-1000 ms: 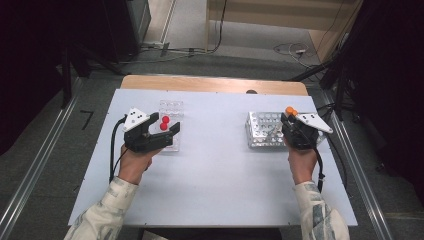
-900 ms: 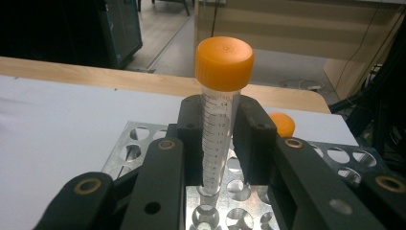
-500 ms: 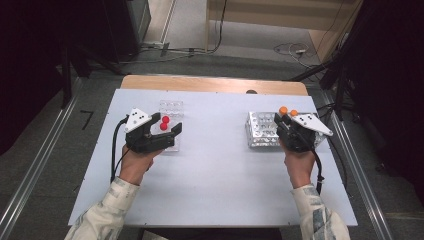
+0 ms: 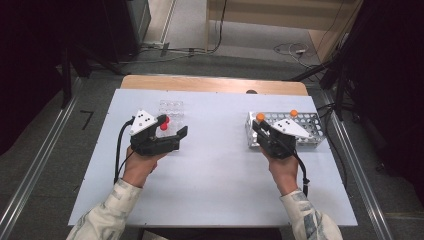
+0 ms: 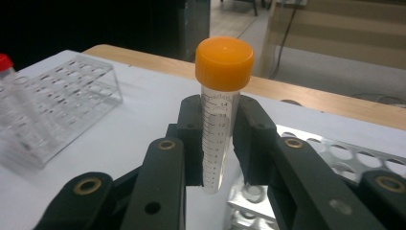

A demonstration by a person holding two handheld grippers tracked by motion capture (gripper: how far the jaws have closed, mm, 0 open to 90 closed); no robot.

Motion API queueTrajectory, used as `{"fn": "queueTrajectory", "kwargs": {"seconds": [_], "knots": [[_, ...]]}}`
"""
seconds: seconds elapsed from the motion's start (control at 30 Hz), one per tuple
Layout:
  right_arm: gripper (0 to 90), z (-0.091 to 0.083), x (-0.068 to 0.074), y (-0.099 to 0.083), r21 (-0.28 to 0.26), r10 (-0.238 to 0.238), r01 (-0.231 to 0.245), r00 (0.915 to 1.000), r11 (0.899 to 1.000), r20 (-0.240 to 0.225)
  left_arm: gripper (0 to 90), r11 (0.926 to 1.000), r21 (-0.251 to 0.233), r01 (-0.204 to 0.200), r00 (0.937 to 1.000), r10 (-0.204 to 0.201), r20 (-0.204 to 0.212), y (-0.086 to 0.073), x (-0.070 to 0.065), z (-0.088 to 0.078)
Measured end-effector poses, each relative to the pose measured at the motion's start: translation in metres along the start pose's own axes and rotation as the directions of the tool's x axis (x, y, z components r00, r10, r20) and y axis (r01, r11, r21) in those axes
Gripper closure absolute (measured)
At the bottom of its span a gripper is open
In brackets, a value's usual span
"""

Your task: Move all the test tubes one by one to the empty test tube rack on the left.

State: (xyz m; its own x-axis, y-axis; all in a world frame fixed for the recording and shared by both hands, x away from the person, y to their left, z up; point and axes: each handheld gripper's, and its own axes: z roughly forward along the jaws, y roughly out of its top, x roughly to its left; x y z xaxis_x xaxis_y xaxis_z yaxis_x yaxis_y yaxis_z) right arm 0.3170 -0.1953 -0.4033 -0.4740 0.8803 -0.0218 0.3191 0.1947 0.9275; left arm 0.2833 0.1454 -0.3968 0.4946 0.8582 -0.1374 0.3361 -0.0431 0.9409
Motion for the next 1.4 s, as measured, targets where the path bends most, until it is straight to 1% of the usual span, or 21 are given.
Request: {"fn": "queueTrajectory", "kwargs": {"seconds": [0.17,0.5,0.67,0.83,1.13,1.23,1.4], "knots": [[71.9,0.004,0.014,-0.003,0.019,-0.007,0.008,0.9987,1.0,-0.051,18.7,1.0,0.005,-0.007,0.9999,0.007,0.016,0.0,-0.005,0.001],[71.9,0.012,0.035,-0.011,0.05,-0.04,0.046,0.9926,0.998,-0.115,18.7,0.9995,0.023,-0.024,0.9986,0.023,0.047,-0.003,-0.016,0.006],[71.9,0.018,0.047,-0.017,0.07,-0.055,0.066,0.9872,0.995,-0.15,18.8,0.9983,0.044,-0.039,0.9966,0.036,0.074,-0.007,-0.023,0.011],[71.9,0.023,0.058,-0.023,0.087,-0.077,0.094,0.9797,0.992,-0.185,18.8,0.9974,0.054,-0.048,0.9952,0.043,0.087,-0.009,-0.028,0.013],[71.9,0.026,0.071,-0.027,0.103,-0.083,0.108,0.9705,0.989,-0.227,19.3,0.9968,0.06,-0.054,0.9914,0.046,0.122,-0.011,-0.037,0.016],[71.9,0.027,0.076,-0.028,0.108,-0.085,0.114,0.9678,0.988,-0.237,19.5,0.9961,0.063,-0.061,0.9896,0.052,0.134,-0.012,-0.041,0.018],[71.9,0.028,0.084,-0.03,0.111,-0.09,0.123,0.9608,0.986,-0.262,20.7,0.9941,0.077,-0.076,0.9868,0.064,0.149,-0.015,-0.047,0.021]]}}
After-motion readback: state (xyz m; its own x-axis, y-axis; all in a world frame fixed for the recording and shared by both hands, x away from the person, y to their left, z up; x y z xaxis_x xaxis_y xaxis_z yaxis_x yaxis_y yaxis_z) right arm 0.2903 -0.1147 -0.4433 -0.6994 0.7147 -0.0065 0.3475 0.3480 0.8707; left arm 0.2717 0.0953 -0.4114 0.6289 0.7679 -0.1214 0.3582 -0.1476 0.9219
